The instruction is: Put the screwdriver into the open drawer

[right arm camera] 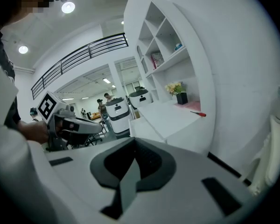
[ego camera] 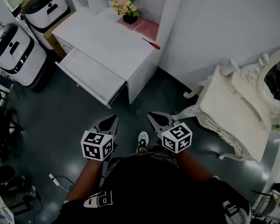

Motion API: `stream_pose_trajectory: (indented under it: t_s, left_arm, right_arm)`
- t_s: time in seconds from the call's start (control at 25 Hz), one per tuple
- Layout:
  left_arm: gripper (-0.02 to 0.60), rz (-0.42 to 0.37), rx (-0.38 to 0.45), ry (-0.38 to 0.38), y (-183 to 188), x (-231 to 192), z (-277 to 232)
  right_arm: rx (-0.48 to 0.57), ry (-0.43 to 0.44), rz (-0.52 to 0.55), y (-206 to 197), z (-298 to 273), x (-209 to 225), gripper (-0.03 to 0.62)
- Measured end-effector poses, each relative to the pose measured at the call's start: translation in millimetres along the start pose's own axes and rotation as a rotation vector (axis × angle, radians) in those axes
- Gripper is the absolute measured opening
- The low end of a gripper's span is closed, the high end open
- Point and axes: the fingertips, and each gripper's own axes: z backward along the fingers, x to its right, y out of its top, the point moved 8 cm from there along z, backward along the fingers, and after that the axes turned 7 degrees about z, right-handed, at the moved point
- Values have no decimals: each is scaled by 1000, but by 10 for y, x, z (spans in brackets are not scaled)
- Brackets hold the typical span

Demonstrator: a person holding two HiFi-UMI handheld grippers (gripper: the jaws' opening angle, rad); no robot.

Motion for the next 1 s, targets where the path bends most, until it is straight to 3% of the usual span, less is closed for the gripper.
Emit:
stream_pose_trajectory:
  t_s: [0.52,1.0]
  left_arm:
    - [15,-39,-9,55,408,111,-490]
    - [15,-19,-52,83,388,16,-682]
  right_arm:
    - [52,19,-19,124,-92,685,9]
    - [8,41,-38,24,-305,924,9]
